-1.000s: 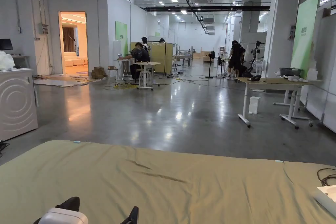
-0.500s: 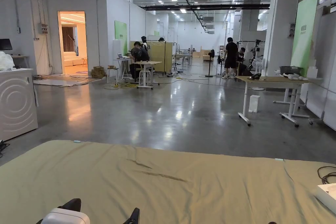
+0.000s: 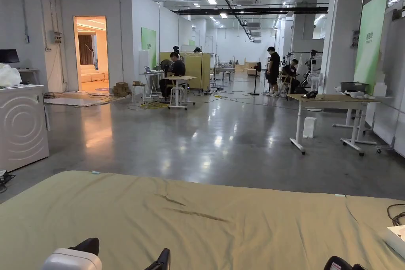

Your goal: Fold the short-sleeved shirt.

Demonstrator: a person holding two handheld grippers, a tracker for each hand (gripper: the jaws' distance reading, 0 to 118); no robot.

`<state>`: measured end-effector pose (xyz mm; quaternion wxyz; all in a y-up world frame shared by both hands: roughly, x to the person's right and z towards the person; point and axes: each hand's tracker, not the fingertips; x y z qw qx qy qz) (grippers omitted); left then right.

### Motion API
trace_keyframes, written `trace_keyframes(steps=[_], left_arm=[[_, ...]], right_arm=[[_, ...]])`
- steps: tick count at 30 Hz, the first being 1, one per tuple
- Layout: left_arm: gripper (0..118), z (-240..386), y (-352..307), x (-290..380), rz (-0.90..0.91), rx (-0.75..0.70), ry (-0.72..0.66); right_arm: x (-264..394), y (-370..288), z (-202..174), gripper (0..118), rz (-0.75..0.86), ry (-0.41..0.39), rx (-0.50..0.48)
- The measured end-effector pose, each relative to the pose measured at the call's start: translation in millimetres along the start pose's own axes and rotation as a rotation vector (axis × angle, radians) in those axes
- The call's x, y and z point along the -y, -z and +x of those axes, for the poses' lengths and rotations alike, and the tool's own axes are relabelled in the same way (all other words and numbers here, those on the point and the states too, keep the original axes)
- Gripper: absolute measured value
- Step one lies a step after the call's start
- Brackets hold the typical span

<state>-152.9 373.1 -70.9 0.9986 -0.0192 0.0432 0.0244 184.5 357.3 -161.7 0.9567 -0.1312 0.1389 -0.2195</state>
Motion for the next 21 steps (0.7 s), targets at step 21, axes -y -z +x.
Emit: trace_keyframes(steps=[21], left_arm=[[96, -1.0, 1.5, 4.4, -0.021, -0.015, 0.018]], right_arm=[[10.4, 15.4, -10.6, 118, -0.039, -0.109, 0.159]])
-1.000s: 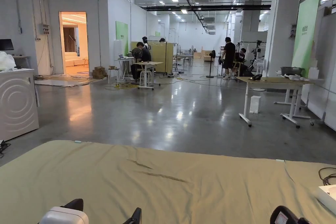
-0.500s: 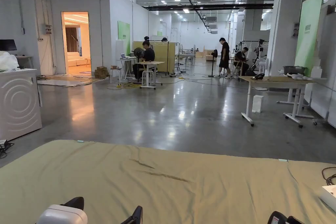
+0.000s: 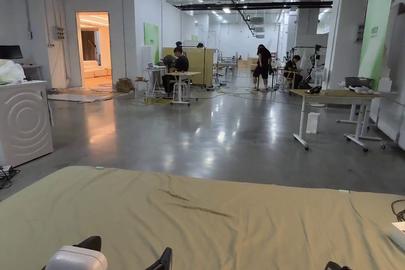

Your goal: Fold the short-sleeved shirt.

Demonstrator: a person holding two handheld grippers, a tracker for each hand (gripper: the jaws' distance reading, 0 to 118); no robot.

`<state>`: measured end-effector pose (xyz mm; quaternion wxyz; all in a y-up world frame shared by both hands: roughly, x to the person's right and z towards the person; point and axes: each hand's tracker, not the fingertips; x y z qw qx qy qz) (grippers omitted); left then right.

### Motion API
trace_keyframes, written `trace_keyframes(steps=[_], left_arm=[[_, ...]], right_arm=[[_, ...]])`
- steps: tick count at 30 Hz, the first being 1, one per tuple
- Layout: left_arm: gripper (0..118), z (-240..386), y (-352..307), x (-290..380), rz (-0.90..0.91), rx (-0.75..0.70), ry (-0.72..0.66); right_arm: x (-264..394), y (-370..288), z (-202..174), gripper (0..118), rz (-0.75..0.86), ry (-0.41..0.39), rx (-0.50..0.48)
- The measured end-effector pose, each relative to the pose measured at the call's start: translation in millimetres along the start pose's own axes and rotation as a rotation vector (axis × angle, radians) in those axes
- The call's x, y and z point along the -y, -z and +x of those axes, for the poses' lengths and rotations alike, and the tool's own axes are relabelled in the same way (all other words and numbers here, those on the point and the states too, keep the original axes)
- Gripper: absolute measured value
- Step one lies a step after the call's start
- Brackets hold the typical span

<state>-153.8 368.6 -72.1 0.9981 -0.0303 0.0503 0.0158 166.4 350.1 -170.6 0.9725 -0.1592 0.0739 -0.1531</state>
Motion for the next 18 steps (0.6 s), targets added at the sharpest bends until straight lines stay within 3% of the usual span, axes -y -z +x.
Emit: trace_keyframes(steps=[3, 6, 13, 18], left_arm=[[96, -0.5, -0.6, -0.5, 0.007, -0.005, -0.001], [96, -0.2, -1.3, -1.3, 0.013, -0.005, 0.002], [96, 1.8, -0.7, -1.0, 0.018, -0.003, 0.005], [96, 5.0, -1.0, -0.2, 0.019, 0.008, 0.015]], right_arm=[[-0.3, 0.6, 5.6, 117, 0.000, 0.032, -0.025], [-2.8, 2.6, 8.6, 117, -0.006, 0.076, 0.010], [-3.9, -9.6, 15.5, 118, 0.069, 0.073, -0.068], [-1.4, -21.7, 10.9, 118, 0.158, 0.009, -0.109]])
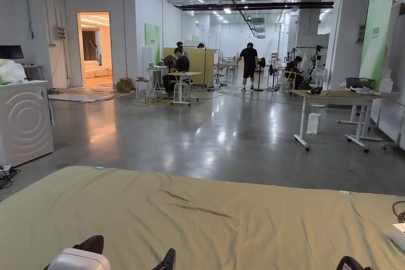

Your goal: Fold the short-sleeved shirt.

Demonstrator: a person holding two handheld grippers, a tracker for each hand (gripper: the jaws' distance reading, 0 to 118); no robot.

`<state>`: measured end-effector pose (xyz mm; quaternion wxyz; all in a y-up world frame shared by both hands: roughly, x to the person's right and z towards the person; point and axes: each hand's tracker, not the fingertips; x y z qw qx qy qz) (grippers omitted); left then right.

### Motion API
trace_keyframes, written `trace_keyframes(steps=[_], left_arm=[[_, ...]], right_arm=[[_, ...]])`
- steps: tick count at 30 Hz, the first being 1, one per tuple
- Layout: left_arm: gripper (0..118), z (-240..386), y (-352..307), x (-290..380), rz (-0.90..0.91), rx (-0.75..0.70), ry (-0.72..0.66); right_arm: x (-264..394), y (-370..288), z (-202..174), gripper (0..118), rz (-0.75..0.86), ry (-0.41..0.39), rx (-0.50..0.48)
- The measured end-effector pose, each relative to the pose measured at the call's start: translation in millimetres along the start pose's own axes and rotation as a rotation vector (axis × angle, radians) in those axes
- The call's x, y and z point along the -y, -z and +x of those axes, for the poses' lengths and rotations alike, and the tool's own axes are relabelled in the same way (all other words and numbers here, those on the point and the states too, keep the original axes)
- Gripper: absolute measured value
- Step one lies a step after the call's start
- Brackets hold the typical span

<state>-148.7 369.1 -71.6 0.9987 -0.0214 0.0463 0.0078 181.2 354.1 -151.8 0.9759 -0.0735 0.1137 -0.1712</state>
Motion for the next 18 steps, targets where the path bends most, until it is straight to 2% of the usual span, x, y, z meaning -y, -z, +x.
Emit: trace_keyframes(steps=[2, 4, 6, 12, 18], left_arm=[[96, 0.7, -0.5, 0.0, 0.005, -0.001, 0.010], [96, 0.7, -1.2, -0.6, 0.009, 0.001, 0.013], [96, 0.2, -2.2, -0.7, 0.016, 0.000, 0.012], [96, -0.8, -2.8, 1.1, 0.026, 0.004, -0.001], [96, 0.9, -3.5, 1.3, 0.034, 0.002, 0.020]], right_arm=[[1.6, -3.9, -3.4, 118, 0.038, -0.051, 0.000], [6.2, -9.6, -3.3, 118, 0.112, -0.131, -0.049], [7.3, -10.5, -5.4, 118, 0.094, -0.167, -0.038], [10.7, -8.4, -10.9, 118, 0.068, -0.205, -0.017], [16.4, -5.2, -19.6, 118, 0.052, -0.277, -0.004]])
